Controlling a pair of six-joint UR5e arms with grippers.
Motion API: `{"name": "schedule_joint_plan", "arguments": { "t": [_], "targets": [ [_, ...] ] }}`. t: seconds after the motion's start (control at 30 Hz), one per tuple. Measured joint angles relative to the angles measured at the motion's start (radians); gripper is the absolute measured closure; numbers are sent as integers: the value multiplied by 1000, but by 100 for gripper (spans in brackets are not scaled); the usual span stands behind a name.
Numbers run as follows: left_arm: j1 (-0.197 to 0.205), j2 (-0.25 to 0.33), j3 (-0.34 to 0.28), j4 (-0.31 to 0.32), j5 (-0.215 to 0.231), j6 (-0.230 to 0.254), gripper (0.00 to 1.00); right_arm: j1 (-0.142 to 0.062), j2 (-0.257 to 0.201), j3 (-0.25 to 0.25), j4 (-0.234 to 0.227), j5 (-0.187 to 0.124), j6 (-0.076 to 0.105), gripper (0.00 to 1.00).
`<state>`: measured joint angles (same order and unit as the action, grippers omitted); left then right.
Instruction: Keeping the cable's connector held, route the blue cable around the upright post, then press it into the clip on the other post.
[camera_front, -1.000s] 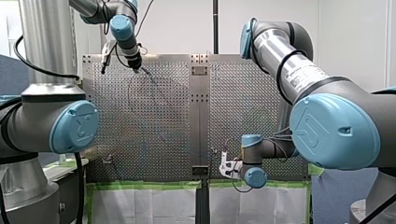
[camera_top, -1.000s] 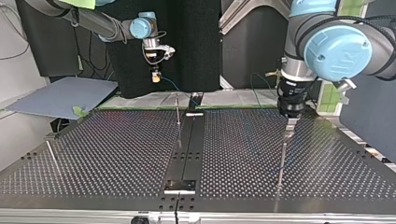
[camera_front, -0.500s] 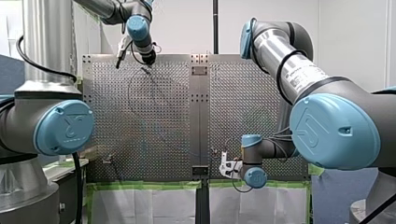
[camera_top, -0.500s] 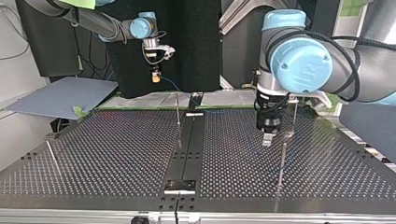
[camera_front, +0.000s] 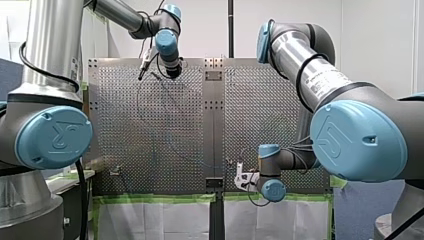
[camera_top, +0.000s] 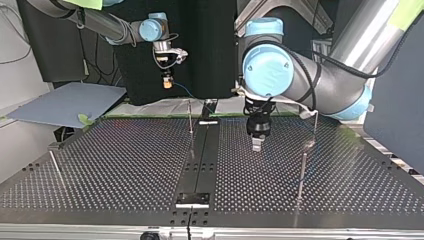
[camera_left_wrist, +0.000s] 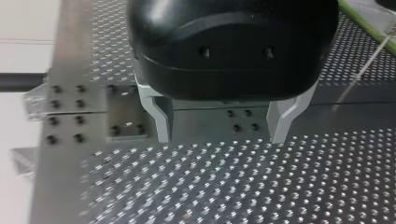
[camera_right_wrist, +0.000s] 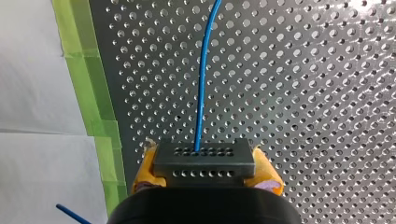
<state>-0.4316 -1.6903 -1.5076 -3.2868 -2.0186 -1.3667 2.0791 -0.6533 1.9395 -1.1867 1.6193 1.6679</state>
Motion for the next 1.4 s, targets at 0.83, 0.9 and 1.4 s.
{"name": "schedule_joint_plan", "arguments": {
  "t": [0.83, 0.9, 1.4],
  "targets": [
    [8, -193, 0, 257, -171, 207, 0, 1, 3, 0, -9, -8, 1, 100],
    [10, -200, 0, 276, -183, 213, 0, 2, 3, 0, -10, -9, 1, 100],
    [46, -209, 0, 419, -204, 274, 0, 2, 5, 0, -11, -10, 0, 100]
  ]
}}
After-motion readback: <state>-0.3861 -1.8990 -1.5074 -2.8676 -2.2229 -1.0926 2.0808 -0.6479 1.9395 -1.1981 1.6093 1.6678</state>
